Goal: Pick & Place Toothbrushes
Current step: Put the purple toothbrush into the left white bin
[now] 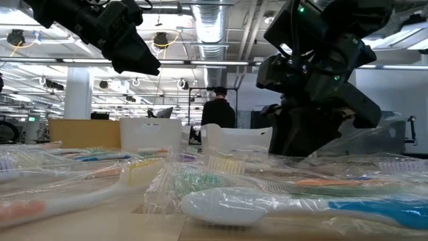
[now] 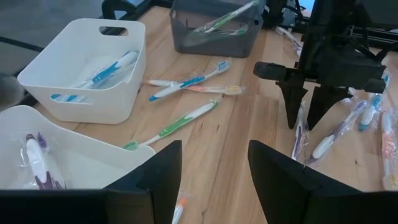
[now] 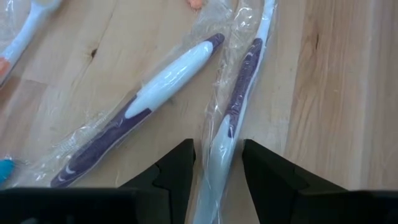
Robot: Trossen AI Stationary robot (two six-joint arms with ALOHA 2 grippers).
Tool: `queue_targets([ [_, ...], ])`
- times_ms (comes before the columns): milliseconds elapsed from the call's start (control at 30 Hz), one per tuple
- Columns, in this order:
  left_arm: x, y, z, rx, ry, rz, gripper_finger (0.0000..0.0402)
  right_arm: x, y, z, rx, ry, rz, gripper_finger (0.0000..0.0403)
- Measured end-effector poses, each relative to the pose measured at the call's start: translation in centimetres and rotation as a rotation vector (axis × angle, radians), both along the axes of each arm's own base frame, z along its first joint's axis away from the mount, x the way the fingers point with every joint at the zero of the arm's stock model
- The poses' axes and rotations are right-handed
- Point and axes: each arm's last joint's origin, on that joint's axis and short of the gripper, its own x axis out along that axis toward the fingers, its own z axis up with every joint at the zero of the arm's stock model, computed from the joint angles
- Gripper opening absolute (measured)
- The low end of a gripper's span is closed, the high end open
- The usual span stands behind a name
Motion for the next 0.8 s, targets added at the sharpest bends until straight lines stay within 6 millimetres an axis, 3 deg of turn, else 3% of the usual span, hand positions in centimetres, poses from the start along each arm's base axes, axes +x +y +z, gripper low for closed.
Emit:
queue_targets([
  [800,0.03,0.00,0.06,0.000,-0.007,0.000,0.0177,-0.14,0.20,-0.08,0.021,0.010,-0.042,0.0135],
])
